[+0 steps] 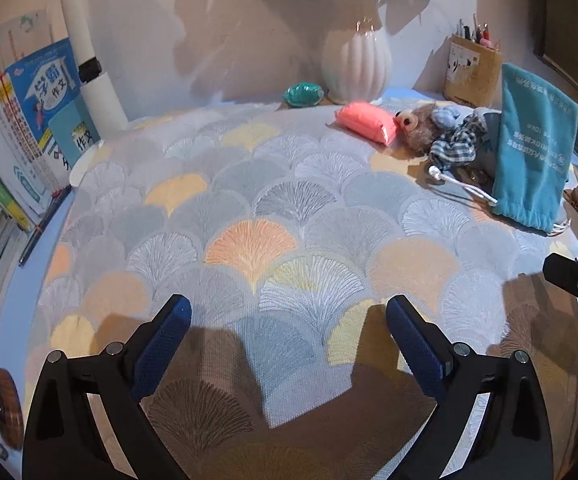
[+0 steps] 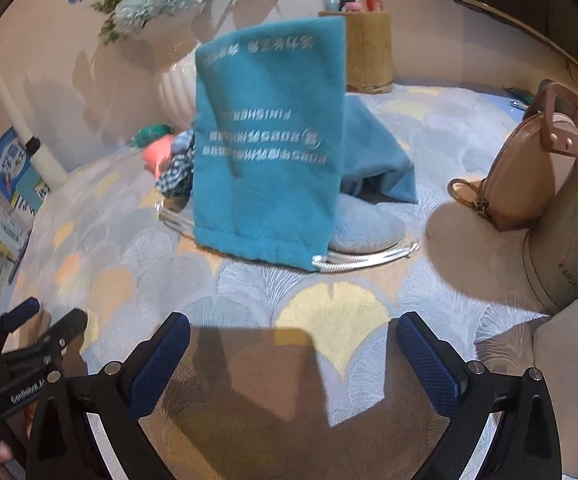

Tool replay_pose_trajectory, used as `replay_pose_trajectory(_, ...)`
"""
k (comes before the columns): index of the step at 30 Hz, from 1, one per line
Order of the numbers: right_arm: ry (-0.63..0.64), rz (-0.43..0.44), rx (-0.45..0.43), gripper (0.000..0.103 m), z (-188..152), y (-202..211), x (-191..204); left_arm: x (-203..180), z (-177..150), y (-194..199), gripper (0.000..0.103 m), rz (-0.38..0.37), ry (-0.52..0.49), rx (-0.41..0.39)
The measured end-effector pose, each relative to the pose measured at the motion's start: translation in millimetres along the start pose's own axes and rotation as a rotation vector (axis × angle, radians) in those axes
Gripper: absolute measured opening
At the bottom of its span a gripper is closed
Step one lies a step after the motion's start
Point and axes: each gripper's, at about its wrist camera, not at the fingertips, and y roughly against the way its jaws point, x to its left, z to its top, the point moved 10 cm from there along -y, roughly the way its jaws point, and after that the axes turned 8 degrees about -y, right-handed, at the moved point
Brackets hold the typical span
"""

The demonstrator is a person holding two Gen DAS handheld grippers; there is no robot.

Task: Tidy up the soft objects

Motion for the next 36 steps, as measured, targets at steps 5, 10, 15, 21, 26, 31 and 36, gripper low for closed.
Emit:
replay_pose_trajectory(5, -0.025, -0.053, -0.052, 0.103, 4, 12, -9, 2, 4, 4, 0.098, -0.006, 0.010, -0.035)
replay_pose_trajectory(10, -0.028, -0.126, -0.157, 0.103, 41, 50, -16, 7, 6, 1, 0.098, -0.021, 0.036, -0.032)
replay_pose_trajectory(15, 0.105, -0.142, -0.140, 0.103, 85, 51, 13, 9, 4, 3, 0.098, -0.026, 0.062, -0.037)
replay_pose_trajectory(21, 0.082, -0.079, -0.146, 0.103, 118, 24, 22, 12, 4, 3, 0.098, -0.022, 0.078, -0.044)
replay_pose_trajectory(26, 0.141, -0.005, -0.110, 0.039, 106, 15, 35, 12, 3, 3, 0.098, -0.010, 0.078, -0.041)
replay_pose_trajectory(31, 0.197, 0.080, -0.162, 0.027, 76, 57, 49, 9, 3, 3, 0.097, 0.004, 0.054, -0.039)
replay_pose_trajectory(36, 0.200, 0.192, -0.145, 0.027, 46, 108, 55, 5, 3, 5, 0.097, -0.005, 0.031, -0.006)
